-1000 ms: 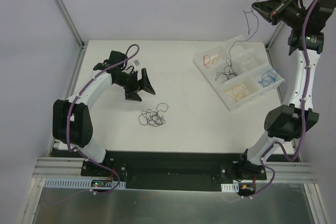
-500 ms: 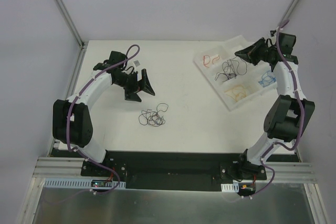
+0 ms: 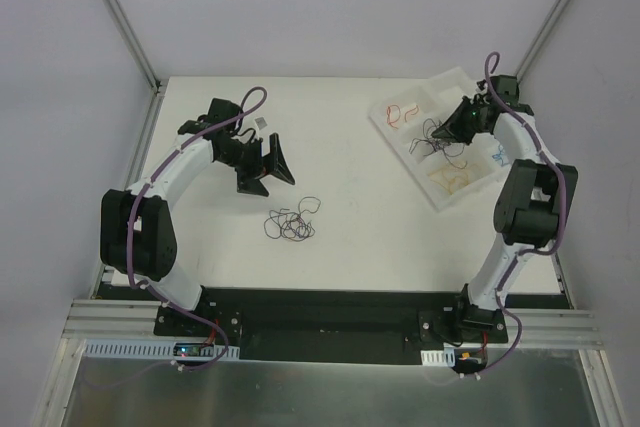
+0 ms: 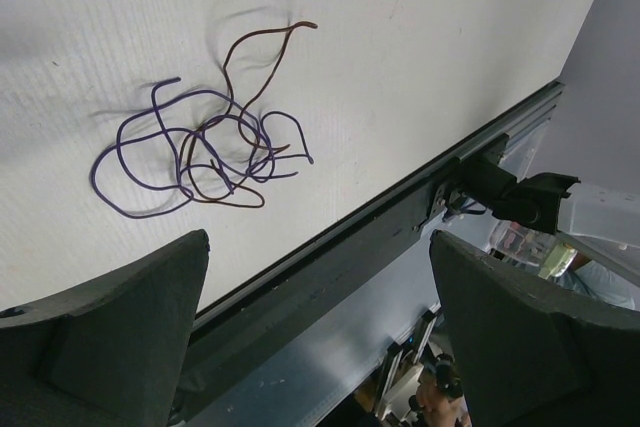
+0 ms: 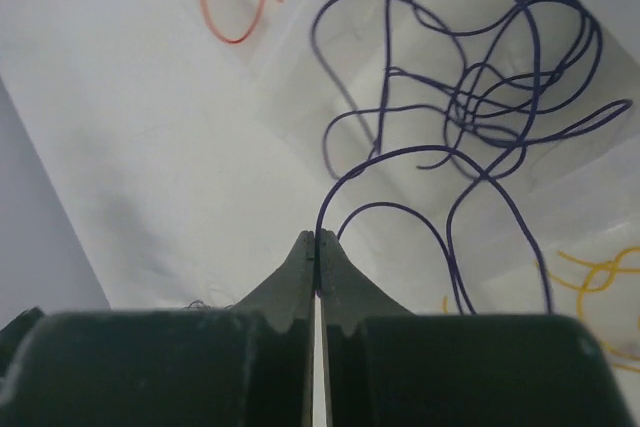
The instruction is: Untangle the cables
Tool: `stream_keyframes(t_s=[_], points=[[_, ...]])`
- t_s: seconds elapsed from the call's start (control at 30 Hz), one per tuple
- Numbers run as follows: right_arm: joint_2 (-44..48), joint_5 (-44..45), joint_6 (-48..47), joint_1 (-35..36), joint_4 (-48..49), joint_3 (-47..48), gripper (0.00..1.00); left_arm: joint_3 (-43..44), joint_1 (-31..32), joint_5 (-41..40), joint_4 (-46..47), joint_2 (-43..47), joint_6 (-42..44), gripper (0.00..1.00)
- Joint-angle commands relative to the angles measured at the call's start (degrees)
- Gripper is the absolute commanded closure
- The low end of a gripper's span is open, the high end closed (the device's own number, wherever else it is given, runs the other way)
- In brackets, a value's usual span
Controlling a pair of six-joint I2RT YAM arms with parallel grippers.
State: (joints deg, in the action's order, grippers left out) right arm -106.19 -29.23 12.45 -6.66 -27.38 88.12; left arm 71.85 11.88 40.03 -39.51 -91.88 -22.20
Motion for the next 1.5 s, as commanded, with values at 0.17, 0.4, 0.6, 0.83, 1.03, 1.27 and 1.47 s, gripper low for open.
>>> stream_keyframes(t_s=[0.17,0.4,0.6,0.83,1.03,1.27,1.47], points=[[-13.68,7.43,-1.90,3.14,-4.70,11.28,1.00,-1.72,-0.45,0.22,-1.10,2.13,0.14,0.09],[-16.33,10.51,-3.48,4.19,-9.53,14.44,0.93,-6.28,-0.28,-1.44,-0.66,8.72,-1.97,0.09],[-13.18,13.14,-5.85,4.63,-21.48,22.01,0.67,-9.89,-0.19,-3.81,-0.31,13.38,-3.29,0.09],[-3.59,18.59,-8.05,5.60,-25.53,17.71,0.40,-12.70,-0.19,-6.19,-0.22,17.16,-3.38,0.12],[3.96,14.58,-10.16,10.68,-23.62,10.78,0.37,-15.86,-0.19,-5.23,-0.22,19.10,-3.21,0.18],[12.58,-4.84,-0.34,25.96,2.11,-13.02,0.46,-18.85,0.60,-4.70,1.09,15.07,-2.33,0.35],[7.42,-6.98,-0.06,39.07,7.60,-16.58,0.48,-18.95,2.71,-4.08,3.03,9.27,-2.76,0.39]])
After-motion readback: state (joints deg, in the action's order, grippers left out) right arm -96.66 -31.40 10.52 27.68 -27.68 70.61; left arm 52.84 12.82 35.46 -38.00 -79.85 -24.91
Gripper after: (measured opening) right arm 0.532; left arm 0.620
